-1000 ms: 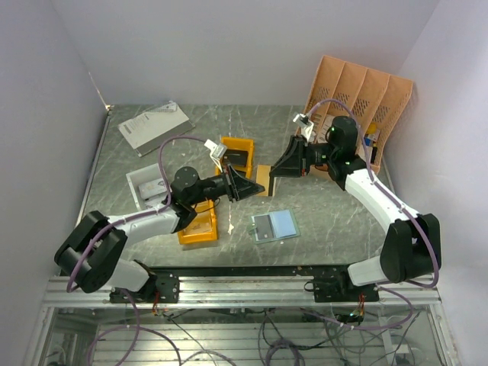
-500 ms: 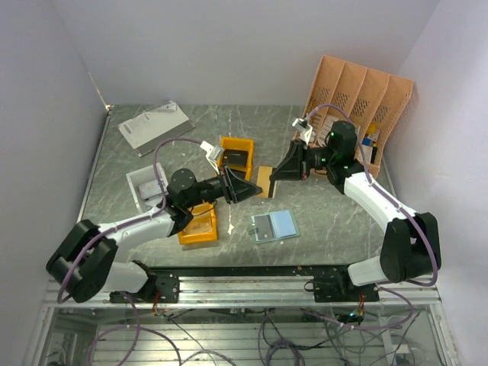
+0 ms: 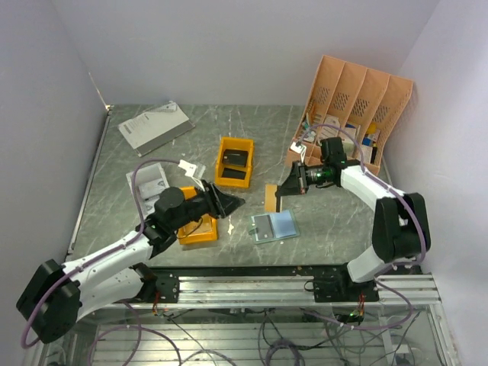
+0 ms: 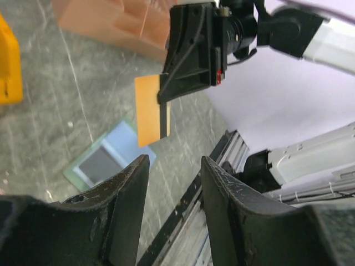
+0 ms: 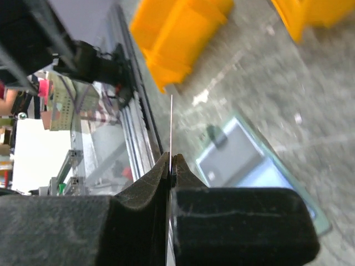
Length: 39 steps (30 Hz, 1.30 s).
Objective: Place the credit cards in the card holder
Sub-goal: Insert the credit card into the card holder.
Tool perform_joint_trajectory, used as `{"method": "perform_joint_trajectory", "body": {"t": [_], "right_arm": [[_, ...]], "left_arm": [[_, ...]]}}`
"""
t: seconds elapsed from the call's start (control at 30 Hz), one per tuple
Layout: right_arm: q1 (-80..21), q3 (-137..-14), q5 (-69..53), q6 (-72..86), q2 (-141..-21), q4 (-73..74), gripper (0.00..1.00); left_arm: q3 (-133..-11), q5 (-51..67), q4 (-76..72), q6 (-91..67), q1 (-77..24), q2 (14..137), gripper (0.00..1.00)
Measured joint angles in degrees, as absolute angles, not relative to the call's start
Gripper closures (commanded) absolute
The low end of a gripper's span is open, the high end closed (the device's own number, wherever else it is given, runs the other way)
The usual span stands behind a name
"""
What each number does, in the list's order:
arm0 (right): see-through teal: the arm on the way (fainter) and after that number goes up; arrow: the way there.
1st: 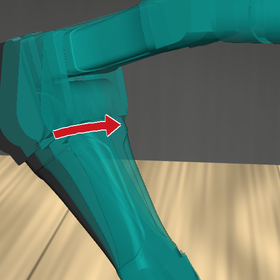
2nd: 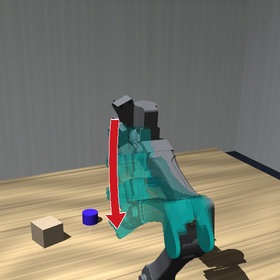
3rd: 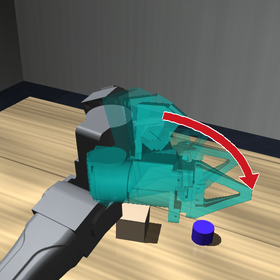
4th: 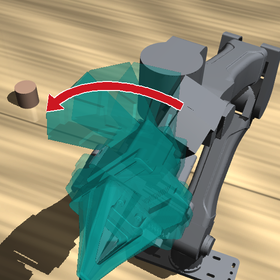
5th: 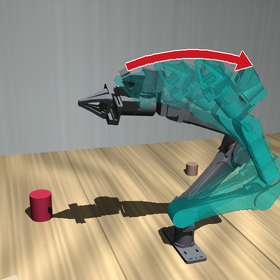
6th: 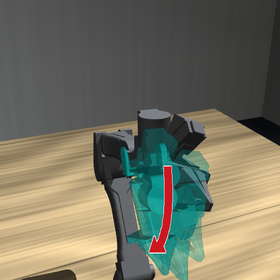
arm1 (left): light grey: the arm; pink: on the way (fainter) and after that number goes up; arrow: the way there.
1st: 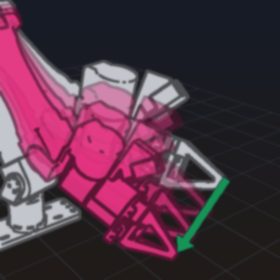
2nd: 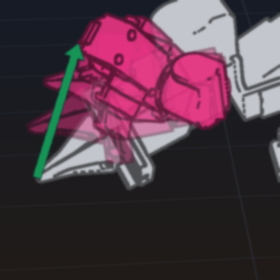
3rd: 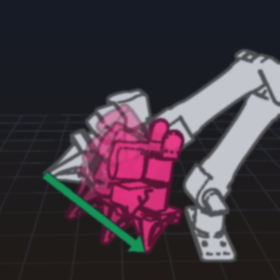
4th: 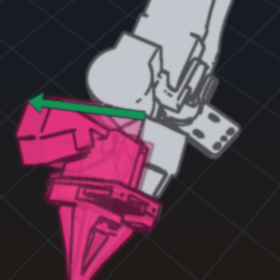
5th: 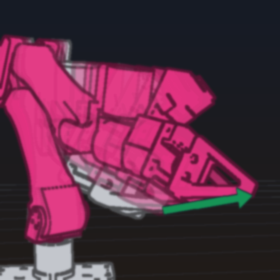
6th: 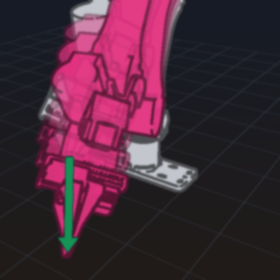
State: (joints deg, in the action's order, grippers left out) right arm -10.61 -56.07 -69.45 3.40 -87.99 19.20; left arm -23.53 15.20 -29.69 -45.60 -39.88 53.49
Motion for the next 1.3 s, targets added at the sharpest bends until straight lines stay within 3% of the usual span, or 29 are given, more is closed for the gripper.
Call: {"method": "perform_joint_trajectory", "body": {"t": [0.17,0.73,1.3], "right_arm": [[-10.59,-53.76,-63.13,-4.45,-92.53,28.32,1.00],[-10.00,-48.86,-55.44,-3.95,-95.72,27.57,1.00],[-9.96,-48.25,-57.56,-2.79,-99.96,25.98,1.00]], "left_arm": [[-23.07,9.26,-26.06,-44.51,-49.12,56.64,0.48],[-28.21,-8.67,-22.72,-38.87,-67.07,76.62,0.49],[-32.12,-22.17,-12.71,-41.32,-70.19,81.67,0.51]]}}
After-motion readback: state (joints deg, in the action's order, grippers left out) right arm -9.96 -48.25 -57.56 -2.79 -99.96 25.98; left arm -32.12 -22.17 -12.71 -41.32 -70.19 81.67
